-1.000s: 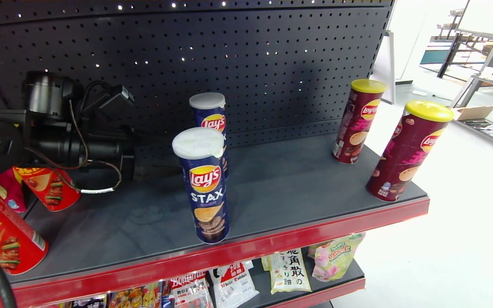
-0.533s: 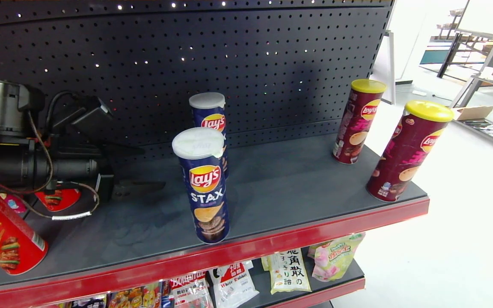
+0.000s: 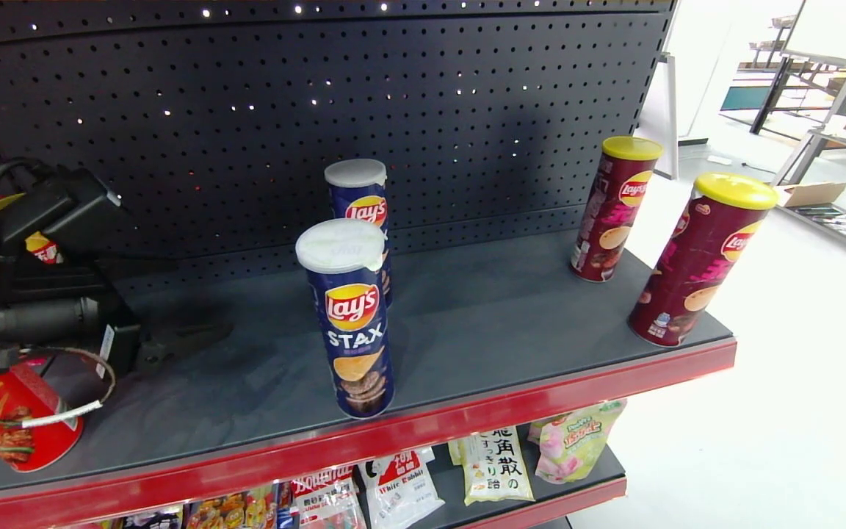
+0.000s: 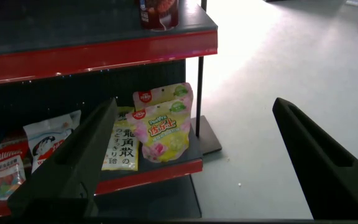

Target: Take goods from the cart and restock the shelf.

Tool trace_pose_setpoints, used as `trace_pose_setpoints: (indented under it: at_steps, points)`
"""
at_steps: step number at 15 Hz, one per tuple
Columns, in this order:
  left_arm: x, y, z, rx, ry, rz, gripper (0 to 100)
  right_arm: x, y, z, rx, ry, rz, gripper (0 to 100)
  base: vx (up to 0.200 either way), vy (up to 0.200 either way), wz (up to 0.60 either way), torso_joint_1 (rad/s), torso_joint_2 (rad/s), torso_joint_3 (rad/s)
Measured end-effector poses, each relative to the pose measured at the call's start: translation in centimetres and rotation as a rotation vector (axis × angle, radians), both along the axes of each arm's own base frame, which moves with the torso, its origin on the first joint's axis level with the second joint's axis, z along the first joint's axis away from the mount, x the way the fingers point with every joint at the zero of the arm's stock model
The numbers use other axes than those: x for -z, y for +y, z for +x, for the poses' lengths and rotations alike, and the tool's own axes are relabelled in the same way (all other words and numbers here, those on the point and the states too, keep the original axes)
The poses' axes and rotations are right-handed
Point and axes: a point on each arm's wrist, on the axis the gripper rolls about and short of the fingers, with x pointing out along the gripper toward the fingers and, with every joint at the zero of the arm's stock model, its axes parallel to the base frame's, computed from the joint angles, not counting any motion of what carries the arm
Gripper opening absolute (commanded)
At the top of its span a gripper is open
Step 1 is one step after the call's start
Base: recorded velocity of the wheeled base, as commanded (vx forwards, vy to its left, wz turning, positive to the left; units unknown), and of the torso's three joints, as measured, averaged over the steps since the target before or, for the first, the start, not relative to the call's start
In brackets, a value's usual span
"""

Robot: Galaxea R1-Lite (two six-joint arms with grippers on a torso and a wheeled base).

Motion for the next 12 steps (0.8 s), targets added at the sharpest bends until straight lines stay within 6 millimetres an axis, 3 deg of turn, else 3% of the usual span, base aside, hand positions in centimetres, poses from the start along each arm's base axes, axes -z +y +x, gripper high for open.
trace_pose_setpoints:
  at_steps: [5,12]
  points:
    - [-1.3,0.2,-3.4,-0.259,-0.058,-0.022,100,0.0,0.0,0.0,0.0,0.0,0.0,100,0.0,0.0,0.0,0.0,0.0,0.0]
    - [-2.2,1.3,-10.9,-0.382,-0.219,-0.141,100,0.0,0.0,0.0,0.0,0.0,0.0,100,0.0,0.0,0.0,0.0,0.0,0.0]
